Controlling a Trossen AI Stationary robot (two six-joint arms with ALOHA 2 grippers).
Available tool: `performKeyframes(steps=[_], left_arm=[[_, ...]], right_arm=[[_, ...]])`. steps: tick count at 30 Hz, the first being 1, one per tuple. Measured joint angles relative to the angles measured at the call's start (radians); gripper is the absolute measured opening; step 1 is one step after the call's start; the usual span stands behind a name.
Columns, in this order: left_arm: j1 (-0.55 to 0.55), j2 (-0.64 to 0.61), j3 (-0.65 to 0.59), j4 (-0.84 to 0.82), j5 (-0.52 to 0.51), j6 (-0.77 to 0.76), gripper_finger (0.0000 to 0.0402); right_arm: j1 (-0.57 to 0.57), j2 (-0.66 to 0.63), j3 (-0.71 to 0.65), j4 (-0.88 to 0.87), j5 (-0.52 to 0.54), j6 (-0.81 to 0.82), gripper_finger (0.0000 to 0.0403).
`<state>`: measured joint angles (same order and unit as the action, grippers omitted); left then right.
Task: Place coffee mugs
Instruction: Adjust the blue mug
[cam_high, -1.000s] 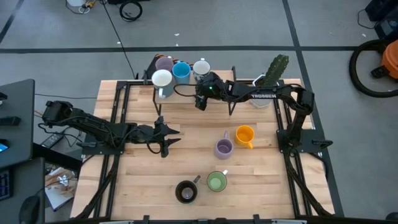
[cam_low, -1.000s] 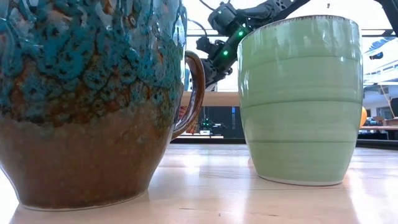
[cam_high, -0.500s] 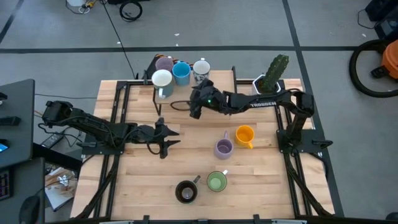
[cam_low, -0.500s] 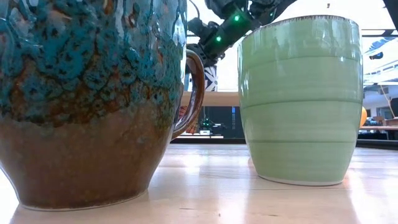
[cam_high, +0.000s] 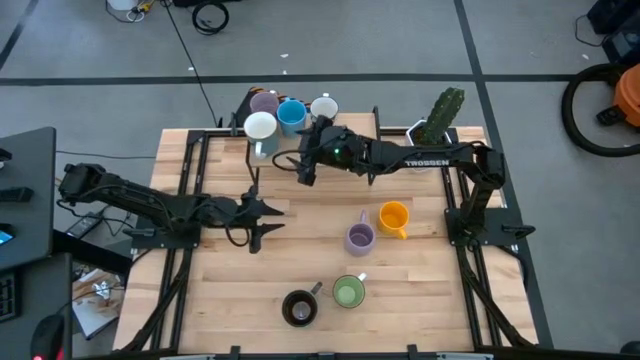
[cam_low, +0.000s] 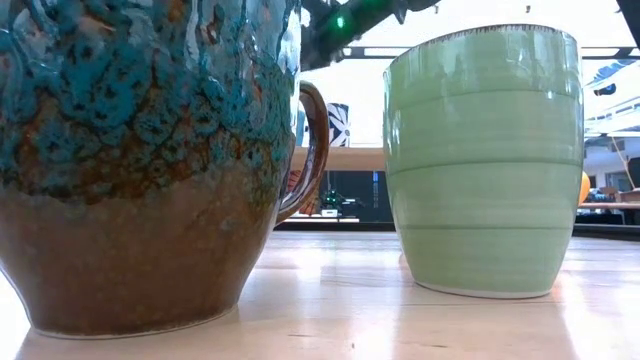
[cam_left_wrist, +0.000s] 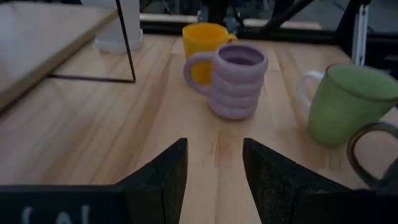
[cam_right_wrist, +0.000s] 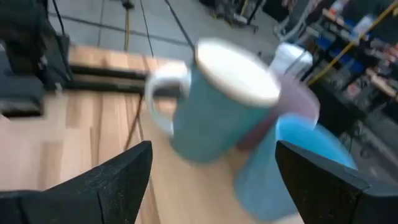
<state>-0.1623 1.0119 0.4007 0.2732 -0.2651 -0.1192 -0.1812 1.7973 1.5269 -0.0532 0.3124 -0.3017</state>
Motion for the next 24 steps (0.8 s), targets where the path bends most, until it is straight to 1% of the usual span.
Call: performKeyframes(steps=[3, 5, 8, 10, 13, 14, 17, 22, 24], left_arm=[[0.000, -0.050, 0.000, -0.020, 0.000, 0.000, 0.0160], [0.000, -0.067, 0.000, -0.024, 0.000, 0.001, 0.0160], [0.000, -0.073, 0.000, -0.031, 0.000, 0.001, 0.0160], [0.000, -0.072, 0.000, -0.050, 0.000, 0.001, 0.0160], [0.000, -0.072, 0.000, -0.083, 0.000, 0.000, 0.0160], [0.000, -0.072, 0.000, -0.094, 0.000, -0.001, 0.0160], [0.000, -0.072, 0.000, -0.098, 0.000, -0.005, 0.0160], [0.000, -0.072, 0.000, -0.102, 0.000, -0.006, 0.0160], [0.000, -0.072, 0.000, -0.102, 0.000, -0.007, 0.0160]], right_arm=[[0.006, -0.002, 0.070, -0.052, 0.000, -0.009, 0.0347], [0.007, 0.001, 0.079, -0.056, 0.000, -0.011, 0.0347], [0.016, 0.044, 0.080, -0.056, 0.000, -0.006, 0.0347], [0.023, 0.095, 0.079, -0.047, 0.000, 0.003, 0.0347], [0.033, 0.156, 0.080, -0.061, 0.045, -0.018, 0.0347], [0.034, 0.172, 0.098, -0.086, 0.063, -0.028, 0.0347], [0.030, 0.201, 0.182, -0.174, 0.072, -0.030, 0.0347], [0.008, 0.255, 0.329, -0.339, 0.056, -0.041, 0.0347], [0.000, 0.274, 0.370, -0.392, 0.028, -0.047, 0.0347]])
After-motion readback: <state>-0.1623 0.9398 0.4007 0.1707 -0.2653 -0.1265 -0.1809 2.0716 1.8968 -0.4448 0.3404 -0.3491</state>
